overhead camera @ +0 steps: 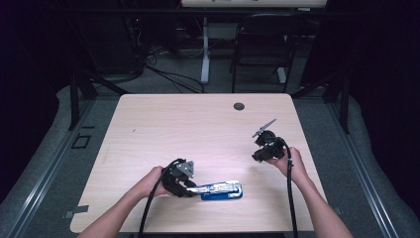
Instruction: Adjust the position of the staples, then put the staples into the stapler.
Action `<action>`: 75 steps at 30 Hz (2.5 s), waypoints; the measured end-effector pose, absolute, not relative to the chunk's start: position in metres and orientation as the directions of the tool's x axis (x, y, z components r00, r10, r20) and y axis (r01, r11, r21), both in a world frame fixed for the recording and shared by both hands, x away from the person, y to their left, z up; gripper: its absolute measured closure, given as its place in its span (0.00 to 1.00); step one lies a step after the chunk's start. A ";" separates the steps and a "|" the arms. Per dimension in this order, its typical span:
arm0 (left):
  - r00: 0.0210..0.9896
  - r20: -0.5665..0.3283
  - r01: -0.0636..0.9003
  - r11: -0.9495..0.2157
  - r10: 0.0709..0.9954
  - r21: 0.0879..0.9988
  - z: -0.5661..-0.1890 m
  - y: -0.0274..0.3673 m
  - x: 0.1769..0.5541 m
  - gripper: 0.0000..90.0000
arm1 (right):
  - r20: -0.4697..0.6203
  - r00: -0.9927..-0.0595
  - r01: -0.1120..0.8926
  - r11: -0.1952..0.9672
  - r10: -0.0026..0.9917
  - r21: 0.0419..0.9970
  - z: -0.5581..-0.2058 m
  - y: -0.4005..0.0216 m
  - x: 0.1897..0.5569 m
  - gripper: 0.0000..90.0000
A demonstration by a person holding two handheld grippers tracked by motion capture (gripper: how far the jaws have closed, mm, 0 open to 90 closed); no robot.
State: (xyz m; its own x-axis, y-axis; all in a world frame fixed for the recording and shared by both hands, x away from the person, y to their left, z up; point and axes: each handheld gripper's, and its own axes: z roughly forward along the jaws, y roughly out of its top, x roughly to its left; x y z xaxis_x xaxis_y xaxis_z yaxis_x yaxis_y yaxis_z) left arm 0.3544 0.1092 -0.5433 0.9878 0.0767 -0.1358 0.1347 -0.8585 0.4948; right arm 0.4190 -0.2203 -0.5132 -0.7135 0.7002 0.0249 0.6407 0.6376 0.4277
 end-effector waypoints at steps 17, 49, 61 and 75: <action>0.988 -0.136 0.132 -0.859 0.073 0.495 -0.543 0.109 0.355 0.72 | 0.052 -0.747 0.615 0.660 0.662 0.431 -0.509 -0.212 0.413 0.87; 0.989 -0.133 0.125 -0.860 0.067 0.494 -0.543 0.109 0.355 0.72 | 0.118 -0.827 0.533 0.699 0.550 0.476 -0.498 -0.179 0.396 0.87; 0.989 -0.134 0.119 -0.859 0.060 0.497 -0.544 0.109 0.356 0.72 | 0.147 -0.859 0.494 0.718 0.491 0.491 -0.498 -0.165 0.389 0.87; 0.989 -0.137 0.119 -0.858 0.057 0.500 -0.544 0.109 0.358 0.72 | 0.165 -0.900 0.427 0.747 0.402 0.509 -0.500 -0.157 0.382 0.87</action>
State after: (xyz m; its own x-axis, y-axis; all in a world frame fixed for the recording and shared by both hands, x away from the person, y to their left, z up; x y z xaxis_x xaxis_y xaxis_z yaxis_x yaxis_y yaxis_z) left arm 0.3575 0.1095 -0.5439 0.9889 0.0571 -0.1368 0.1187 -0.8581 0.4996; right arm 0.3817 -0.1571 -0.5001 -0.9004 0.4024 0.1655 0.4274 0.7470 0.5092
